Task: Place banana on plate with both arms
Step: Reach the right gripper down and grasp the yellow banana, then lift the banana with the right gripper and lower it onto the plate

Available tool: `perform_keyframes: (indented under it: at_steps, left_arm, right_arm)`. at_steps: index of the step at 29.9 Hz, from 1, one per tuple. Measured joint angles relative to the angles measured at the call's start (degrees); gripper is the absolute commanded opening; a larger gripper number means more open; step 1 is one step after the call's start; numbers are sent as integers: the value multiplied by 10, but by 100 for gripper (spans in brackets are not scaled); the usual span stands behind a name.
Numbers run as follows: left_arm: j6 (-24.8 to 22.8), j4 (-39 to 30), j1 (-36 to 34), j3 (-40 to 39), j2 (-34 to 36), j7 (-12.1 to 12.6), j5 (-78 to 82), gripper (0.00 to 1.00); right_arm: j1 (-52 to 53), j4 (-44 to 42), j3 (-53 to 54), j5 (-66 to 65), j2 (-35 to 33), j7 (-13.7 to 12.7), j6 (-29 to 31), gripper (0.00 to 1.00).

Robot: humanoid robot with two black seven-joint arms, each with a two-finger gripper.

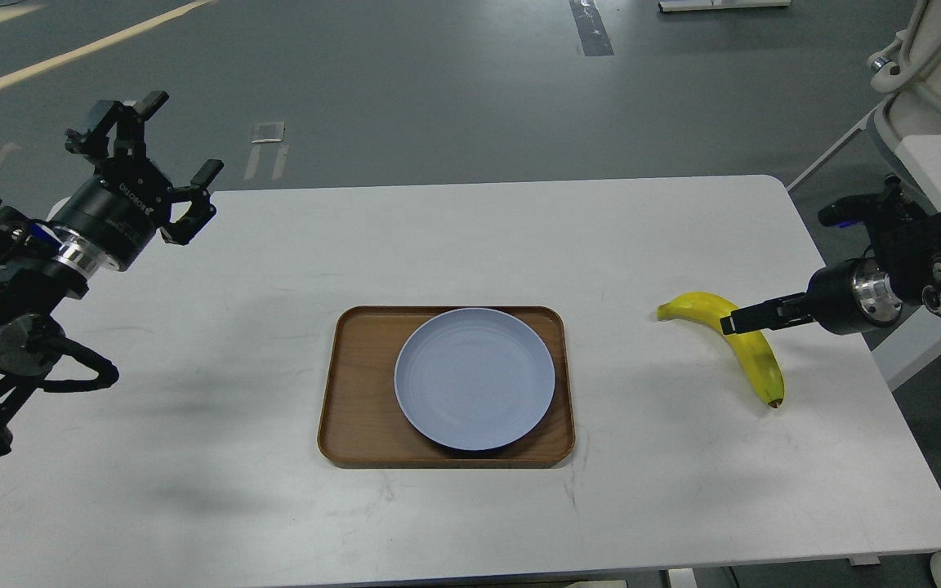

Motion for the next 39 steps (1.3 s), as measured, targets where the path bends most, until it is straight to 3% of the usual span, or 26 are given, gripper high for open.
perform_keyframes:
  at_steps: [7,11,13,14,15,17,19,20,33,39]
  left_arm:
    - [0,0,0,0,0,0,2,98]
    - [0,0,0,1,0,0,2,98]
    - [0,0,0,1,2,0,2,98]
    - [0,0,0,1,2,0,2,98]
    - [0,0,0,1,2,0,2,98]
    - [0,0,1,1,2,0,2,98]
    - [0,0,1,1,2,0,2,98]
    - [0,0,1,0,2,0,2,98]
    - [0,0,-1,-2,2,0,2,98]
    - [0,0,-2,-3,3,0,2,98]
  right_arm:
    - [-14,-28,-8,-14,17,0,0,100]
    - [-23,-35,-9,-14,33,0,0,94]
    - [-25,-37,-9,-14,37,0,-1,75]
    - [-25,-40,-9,-14,38,0,-3,53]
    - [-26,-45,-9,-14,39,0,-5,42]
    - [-30,-53,-11,-14,44,0,-12,37]
    - [-34,-59,-18,-14,50,0,-17,19]
    - [-34,-59,-21,-14,51,0,-18,4]
    - [-19,-56,-31,-13,41,0,-20,0]
    - [86,-11,-26,-8,41,0,-21,0]
